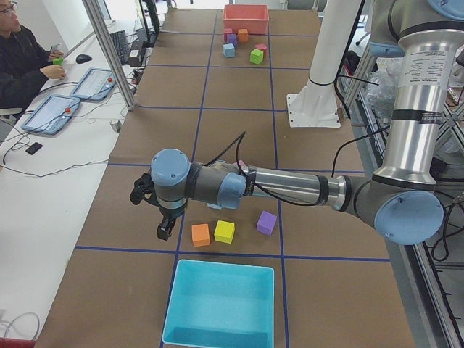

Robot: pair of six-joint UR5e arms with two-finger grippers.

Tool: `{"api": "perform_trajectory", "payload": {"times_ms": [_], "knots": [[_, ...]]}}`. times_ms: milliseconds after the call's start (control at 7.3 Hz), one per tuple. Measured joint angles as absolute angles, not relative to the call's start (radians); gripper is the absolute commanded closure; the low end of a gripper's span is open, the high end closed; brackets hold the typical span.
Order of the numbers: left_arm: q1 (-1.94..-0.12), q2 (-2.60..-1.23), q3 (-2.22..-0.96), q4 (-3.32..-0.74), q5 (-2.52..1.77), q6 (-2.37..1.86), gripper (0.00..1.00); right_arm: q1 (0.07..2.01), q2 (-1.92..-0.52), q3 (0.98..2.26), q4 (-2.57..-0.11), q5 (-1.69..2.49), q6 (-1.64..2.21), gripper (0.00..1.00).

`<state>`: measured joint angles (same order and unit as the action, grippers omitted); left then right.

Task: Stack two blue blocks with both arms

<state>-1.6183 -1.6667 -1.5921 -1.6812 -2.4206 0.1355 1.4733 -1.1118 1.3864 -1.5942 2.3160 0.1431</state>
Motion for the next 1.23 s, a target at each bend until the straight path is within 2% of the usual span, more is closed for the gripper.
{"api": "perform_trajectory", "payload": {"times_ms": [411,822,1233], "knots": [[-1.617,-1.684,-1.595,-1.667,-2.419,0.126,0.02,1.4,-1.177,1.487,-1.521,2.362,0.406,0.0],[-1.617,-1.718,-1.596,-1.628,-2.418,0.122,0.02,1.298,-1.324,1.576,-1.321,2.365,0.465,0.02],[-1.616,-1.743,-1.603,-1.593,-2.418,0.121,0.02,1.137,-1.433,1.709,-1.301,2.296,0.503,0.01]]}}
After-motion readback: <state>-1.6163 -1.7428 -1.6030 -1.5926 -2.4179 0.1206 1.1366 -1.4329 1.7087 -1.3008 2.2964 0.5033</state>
